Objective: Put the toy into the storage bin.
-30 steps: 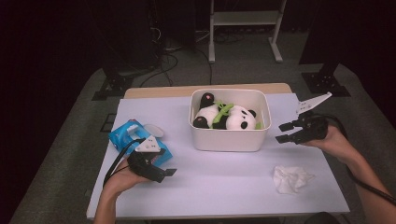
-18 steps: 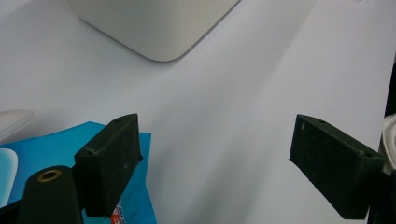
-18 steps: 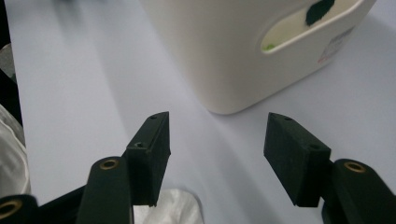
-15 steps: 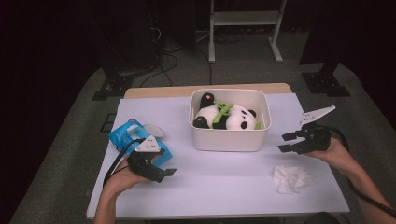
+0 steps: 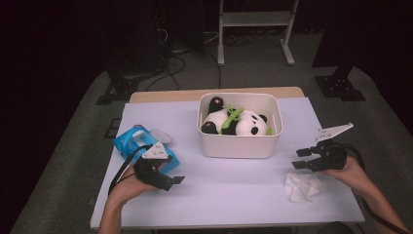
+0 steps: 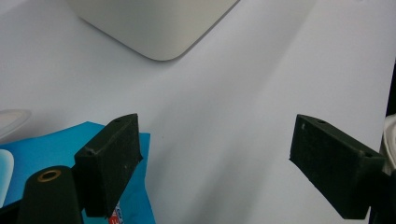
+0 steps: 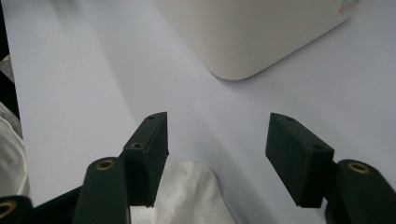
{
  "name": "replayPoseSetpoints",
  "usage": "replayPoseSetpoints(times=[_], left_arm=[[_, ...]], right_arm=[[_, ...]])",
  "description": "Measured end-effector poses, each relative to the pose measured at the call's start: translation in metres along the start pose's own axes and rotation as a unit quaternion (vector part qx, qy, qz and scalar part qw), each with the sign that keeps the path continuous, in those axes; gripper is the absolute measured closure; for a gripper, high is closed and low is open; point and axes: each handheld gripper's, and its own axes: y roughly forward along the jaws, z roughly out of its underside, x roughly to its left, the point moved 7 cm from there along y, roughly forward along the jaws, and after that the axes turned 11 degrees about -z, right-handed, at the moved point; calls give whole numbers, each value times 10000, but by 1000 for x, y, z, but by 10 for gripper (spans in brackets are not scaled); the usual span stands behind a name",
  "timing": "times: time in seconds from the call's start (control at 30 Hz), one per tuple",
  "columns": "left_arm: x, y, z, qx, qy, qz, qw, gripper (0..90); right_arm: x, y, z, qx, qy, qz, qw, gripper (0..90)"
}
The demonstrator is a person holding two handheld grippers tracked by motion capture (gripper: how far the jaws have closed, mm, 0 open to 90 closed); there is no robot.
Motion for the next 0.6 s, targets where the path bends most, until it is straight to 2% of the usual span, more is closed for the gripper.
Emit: replayPoseSetpoints(times=[0.6], left_arm=[[0, 3, 0, 30, 0, -26, 10000, 151]], right_arm=[[14, -1, 21, -419, 121, 88, 9990, 337]])
